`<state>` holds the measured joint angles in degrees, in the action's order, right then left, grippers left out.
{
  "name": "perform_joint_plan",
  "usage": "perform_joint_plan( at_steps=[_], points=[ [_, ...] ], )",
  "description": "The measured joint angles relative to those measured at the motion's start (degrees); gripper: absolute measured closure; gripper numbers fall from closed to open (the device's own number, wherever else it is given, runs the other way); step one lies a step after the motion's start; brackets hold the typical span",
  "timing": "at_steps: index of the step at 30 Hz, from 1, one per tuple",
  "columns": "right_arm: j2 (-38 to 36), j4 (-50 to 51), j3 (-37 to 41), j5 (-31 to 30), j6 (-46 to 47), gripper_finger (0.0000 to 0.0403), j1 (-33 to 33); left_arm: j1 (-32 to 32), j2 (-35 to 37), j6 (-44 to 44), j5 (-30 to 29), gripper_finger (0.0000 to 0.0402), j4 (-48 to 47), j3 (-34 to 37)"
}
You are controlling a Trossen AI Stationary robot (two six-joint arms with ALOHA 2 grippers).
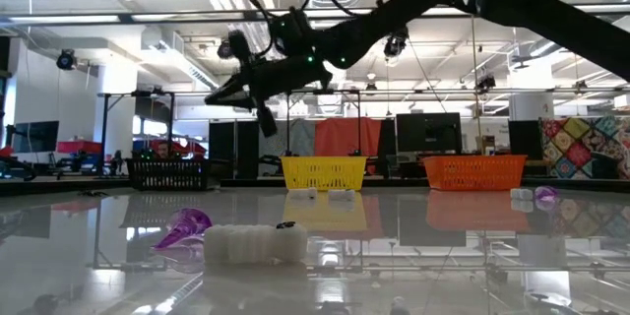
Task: Sort Halloween decoration
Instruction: Put the black spider toy into the yellow basket
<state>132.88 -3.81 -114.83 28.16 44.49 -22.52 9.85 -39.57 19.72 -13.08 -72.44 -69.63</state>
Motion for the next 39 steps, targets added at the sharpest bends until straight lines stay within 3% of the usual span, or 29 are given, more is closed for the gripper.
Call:
perform_joint_plan(
  at_steps=[8,15,24,32,39],
  points=[
    [-0.11,12.55,-9.17,6.86,-8.32,0.0393,-0.4,0.0,-1.94,0.09,0.09,0.0283,-0.02,0.0],
    [-0.27,38.28,-19.81,5.42,-25.73,0.036,-0.4,0.0,-3.9,0.22,0.59,0.0283,-1.79,0.0],
    [-3.51,57.54,-20.08,4.33,-35.37,0.0312,-0.66,-0.02,-7.24,-0.4,2.06,0.0283,-2.21,0.0],
    [-4.6,74.98,-20.13,2.52,-40.21,0.0307,-0.64,0.0,-9.44,-3.88,3.52,0.0283,-2.25,0.0],
    [-6.9,87.45,-20.13,-2.65,-40.6,0.0305,0.07,-0.02,-9.81,-5.89,4.55,0.0283,-3.32,0.0]
  ],
)
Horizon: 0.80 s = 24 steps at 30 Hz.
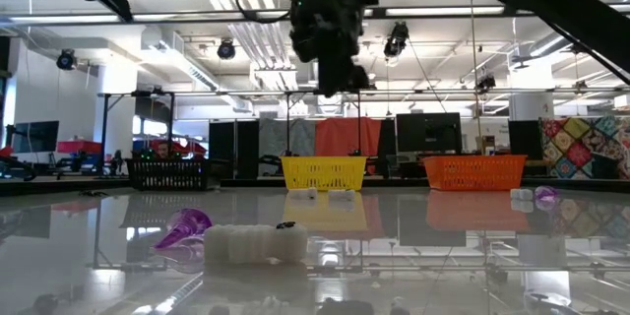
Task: Sort Halloween decoration
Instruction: Put the black spider toy into the yellow basket
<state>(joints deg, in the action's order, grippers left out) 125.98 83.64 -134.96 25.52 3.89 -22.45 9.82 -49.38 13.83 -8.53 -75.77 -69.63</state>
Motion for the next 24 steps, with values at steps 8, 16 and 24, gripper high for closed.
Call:
perform_joint_plan(
  at_steps=[8,16,24],
  points=[
    [-2.72,6.29,0.27,-4.81,3.42,0.0305,3.51,0.02,0.69,-1.17,0.57,0.0283,-3.87,0.0],
    [-5.62,6.36,0.37,-7.78,12.22,0.0305,9.11,0.02,1.47,-4.08,2.58,0.0283,-4.03,0.0],
    [-8.84,6.4,0.39,-16.25,20.75,0.0307,16.31,-0.07,1.61,-4.36,12.92,0.0283,-5.28,0.0]
  ],
)
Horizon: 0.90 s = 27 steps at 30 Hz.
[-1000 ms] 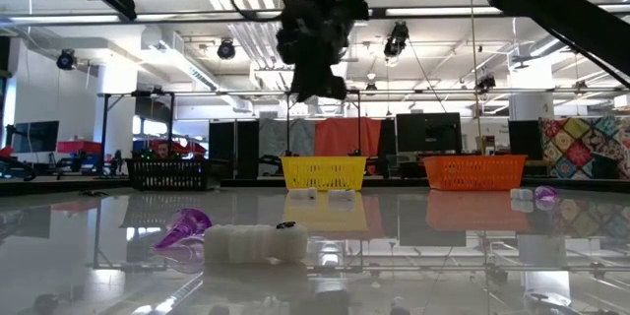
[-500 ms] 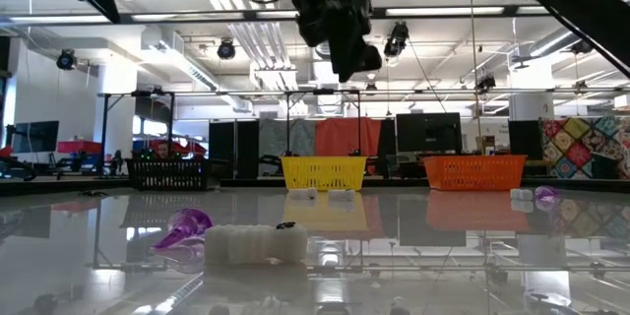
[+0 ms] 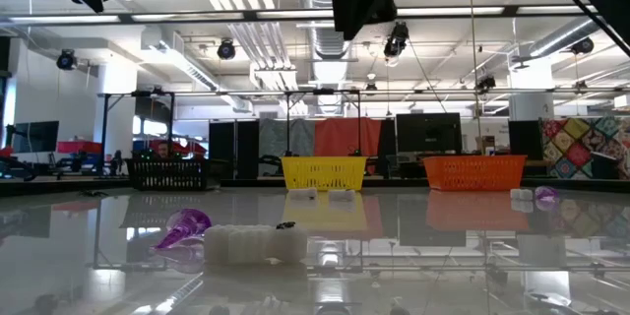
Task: Sort Halloween decoration
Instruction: Put the black spider toy into the yellow basket
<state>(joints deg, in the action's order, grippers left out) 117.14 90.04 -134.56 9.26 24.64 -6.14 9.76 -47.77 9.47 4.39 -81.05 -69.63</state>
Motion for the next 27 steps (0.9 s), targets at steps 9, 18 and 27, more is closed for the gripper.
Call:
perform_joint_plan(
  at_steps=[9,18,27],
  points=[
    [-1.25,-0.01,0.0,-1.95,8.11,0.0306,6.87,-1.75,0.5,2.63,6.22,0.0283,-1.3,0.75],
    [-1.2,0.0,0.07,-6.13,17.18,0.0309,12.12,-13.42,3.41,13.25,7.03,0.0283,2.69,11.55],
    [-1.2,-0.02,0.07,-6.78,24.78,0.0309,16.42,-30.37,4.18,27.6,7.58,0.0283,14.78,21.72]
  ],
)
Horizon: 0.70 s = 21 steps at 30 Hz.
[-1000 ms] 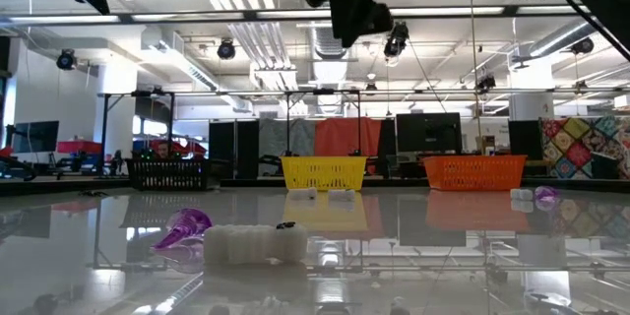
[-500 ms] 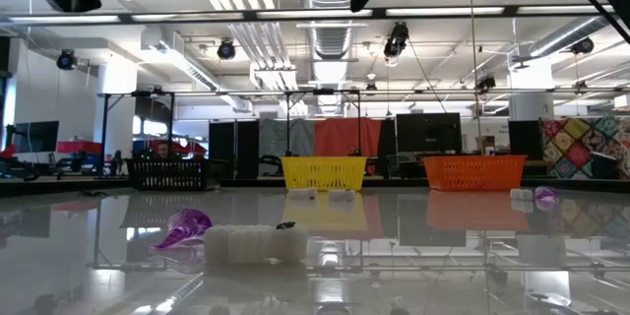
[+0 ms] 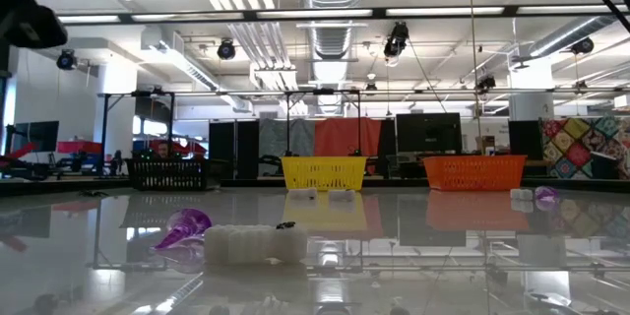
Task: Sort Halloween decoration
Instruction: Put the black spider toy into the yellow basket
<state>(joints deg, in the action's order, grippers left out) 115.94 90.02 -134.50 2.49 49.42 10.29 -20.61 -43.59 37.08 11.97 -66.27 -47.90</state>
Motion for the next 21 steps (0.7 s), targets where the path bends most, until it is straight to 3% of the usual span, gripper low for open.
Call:
perform_joint_plan(
  at_steps=[10,21],
  points=[
    [0.0,0.0,0.0,-3.11,4.46,0.0309,1.83,-15.17,-4.17,15.46,-2.78,0.0283,8.06,7.77],
    [0.0,0.0,0.0,-2.99,3.96,0.0309,1.86,-23.67,-12.88,32.5,-8.08,0.0283,14.82,8.26]
  ],
)
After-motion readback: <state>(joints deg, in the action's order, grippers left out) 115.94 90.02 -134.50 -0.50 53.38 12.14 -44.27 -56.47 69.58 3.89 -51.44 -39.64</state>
